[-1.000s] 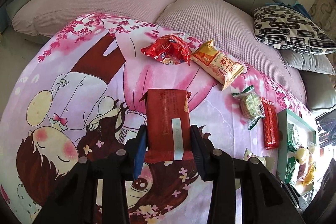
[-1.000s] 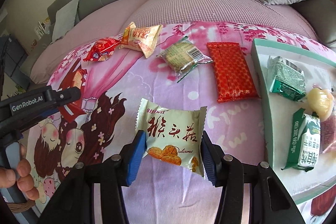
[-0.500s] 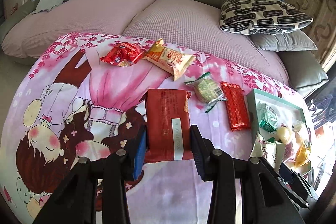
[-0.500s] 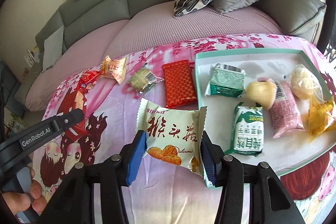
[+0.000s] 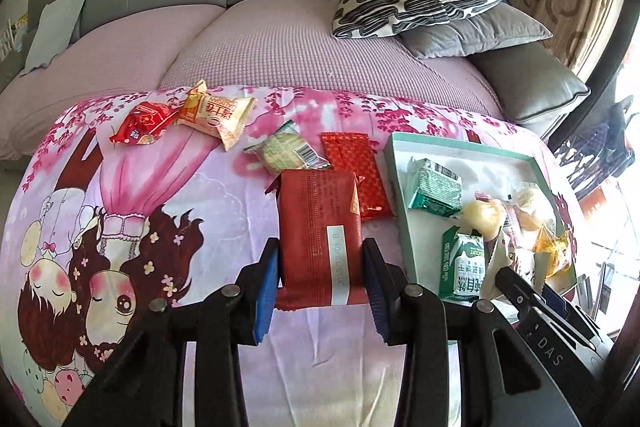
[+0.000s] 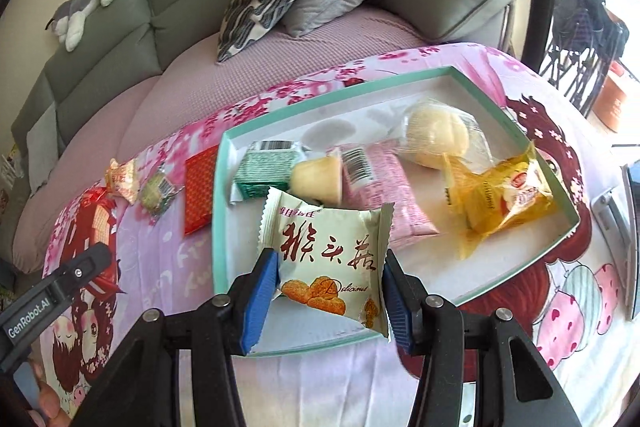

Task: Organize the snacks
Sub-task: 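Carry red box and pastry bag over the teal tray with both tools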

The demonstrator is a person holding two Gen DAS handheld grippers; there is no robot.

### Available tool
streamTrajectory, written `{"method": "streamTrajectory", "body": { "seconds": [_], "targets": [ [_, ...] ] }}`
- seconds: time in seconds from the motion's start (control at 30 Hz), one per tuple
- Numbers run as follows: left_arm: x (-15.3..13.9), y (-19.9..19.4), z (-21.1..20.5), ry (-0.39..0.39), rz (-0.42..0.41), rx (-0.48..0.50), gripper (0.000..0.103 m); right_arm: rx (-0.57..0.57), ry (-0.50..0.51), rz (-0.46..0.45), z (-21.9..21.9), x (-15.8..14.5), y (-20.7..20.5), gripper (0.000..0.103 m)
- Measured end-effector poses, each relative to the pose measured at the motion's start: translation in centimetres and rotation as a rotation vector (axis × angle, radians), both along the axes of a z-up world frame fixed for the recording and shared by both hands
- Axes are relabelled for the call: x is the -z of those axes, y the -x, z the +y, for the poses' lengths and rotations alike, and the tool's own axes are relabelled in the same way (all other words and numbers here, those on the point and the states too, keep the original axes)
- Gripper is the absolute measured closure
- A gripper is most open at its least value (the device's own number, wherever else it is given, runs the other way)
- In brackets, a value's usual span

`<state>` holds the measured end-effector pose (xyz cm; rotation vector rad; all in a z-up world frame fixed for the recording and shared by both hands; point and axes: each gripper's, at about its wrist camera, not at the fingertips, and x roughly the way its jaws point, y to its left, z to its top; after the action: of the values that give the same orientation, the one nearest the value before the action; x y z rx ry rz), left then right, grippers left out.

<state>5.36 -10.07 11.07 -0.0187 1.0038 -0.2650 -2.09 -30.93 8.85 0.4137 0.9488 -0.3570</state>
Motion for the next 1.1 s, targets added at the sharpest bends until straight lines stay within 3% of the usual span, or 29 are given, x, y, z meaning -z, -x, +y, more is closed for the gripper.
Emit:
{"method": "streamTrajectory", "body": {
  "seconds": [0.33, 0.63, 0.8, 1.1],
  "targets": [
    [-0.2, -0.1, -3.9, -0.023, -0.016, 0.052, 0.064, 0.118, 0.024, 0.094, -4.2, 1.1, 1.6, 0.049],
    [1.0, -0.7, -6.5, -0.052, 0.003, 0.081, 0.065, 0.095, 0.011, 0.106, -4.4, 1.6, 1.0, 0.049],
    [2.7, -1.0, -5.8, -0.078, 0.065, 0.059, 0.065, 0.074, 0.003, 0.107, -4.1, 1.7, 1.0, 0.049],
    [5.6, -0.4, -4.8, -0.043, 0.189, 0.057, 0.064, 0.024, -0.012, 0.082, -3.8, 1.5, 0.8, 0.049]
  ]
}}
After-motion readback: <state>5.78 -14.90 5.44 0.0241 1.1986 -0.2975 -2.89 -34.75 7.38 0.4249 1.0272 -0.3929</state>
